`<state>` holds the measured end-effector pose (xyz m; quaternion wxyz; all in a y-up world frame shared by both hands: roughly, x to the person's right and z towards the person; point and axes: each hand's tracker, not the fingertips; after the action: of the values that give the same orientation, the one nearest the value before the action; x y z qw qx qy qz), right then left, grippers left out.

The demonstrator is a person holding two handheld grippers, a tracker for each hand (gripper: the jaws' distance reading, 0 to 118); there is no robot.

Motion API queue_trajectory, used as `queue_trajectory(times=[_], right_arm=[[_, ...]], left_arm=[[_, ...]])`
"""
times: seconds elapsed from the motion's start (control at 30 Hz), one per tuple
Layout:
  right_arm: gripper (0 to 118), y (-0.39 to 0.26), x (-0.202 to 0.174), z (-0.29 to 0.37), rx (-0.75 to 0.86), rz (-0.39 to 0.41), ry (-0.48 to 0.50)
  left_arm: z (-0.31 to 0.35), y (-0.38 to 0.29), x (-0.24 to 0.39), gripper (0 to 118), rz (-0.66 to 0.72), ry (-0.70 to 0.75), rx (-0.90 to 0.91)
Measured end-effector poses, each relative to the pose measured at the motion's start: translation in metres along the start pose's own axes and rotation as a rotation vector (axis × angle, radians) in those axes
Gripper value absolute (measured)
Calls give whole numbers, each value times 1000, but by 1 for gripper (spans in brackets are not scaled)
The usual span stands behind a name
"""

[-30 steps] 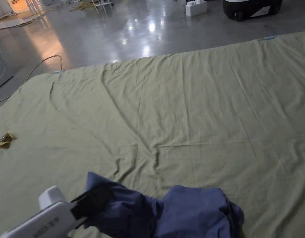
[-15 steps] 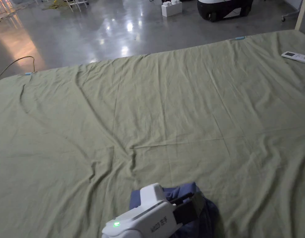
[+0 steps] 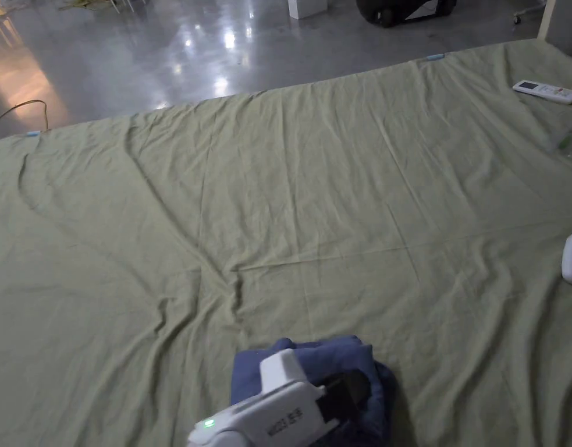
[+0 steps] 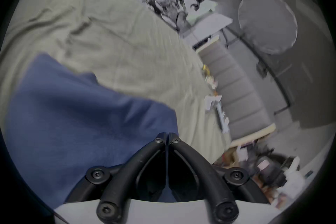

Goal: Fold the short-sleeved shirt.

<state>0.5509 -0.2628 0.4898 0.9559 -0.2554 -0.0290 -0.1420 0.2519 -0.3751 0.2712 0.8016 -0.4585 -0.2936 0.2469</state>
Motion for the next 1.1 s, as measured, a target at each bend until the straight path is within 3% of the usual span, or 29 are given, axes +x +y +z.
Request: queue_trajectory(times=[0.07, 0.27, 0.4, 0.53, 0.6, 0.67, 0.73, 0.8, 0.83, 0.9, 0.93, 1.1], right_arm=[[0, -1, -2, 1, -7, 4, -2], [0, -17, -13, -13, -69, 16, 47], [0, -19, -32, -46, -130, 36, 129], [0, -9, -59, -98, -177, 4, 250], [0, -4, -75, -127, -183, -12, 313], [0, -3, -92, -158, -256, 37, 350], [0, -8, -106, -185, -321, 156, 288], [0, -23, -114, -212, -426, 307, 141], [0, -32, -112, -221, -468, 333, 129], [0, -42, -103, -224, -446, 273, 169], [0, -40, -103, -222, -434, 265, 166], [0, -35, -110, -226, -462, 325, 163]], left_arm=[[-26, -8, -1, 2, -25, 101, -69], [-21, -1, 5, 1, -35, 91, -37], [22, 10, 14, 1, 28, -70, 101], [75, 30, 15, 1, -119, 15, 164], [102, 38, 3, 1, -104, 15, 175], [125, 41, -15, 1, -73, 26, 186], [144, 41, -33, 3, -56, 81, 230], [159, 40, -50, 26, -49, 116, 252], [163, 40, -56, 56, -36, 124, 247], [168, 41, -73, 91, -3, 126, 237], [168, 42, -81, 99, 12, 114, 227], [135, 59, -128, 99, 139, -80, 97]])
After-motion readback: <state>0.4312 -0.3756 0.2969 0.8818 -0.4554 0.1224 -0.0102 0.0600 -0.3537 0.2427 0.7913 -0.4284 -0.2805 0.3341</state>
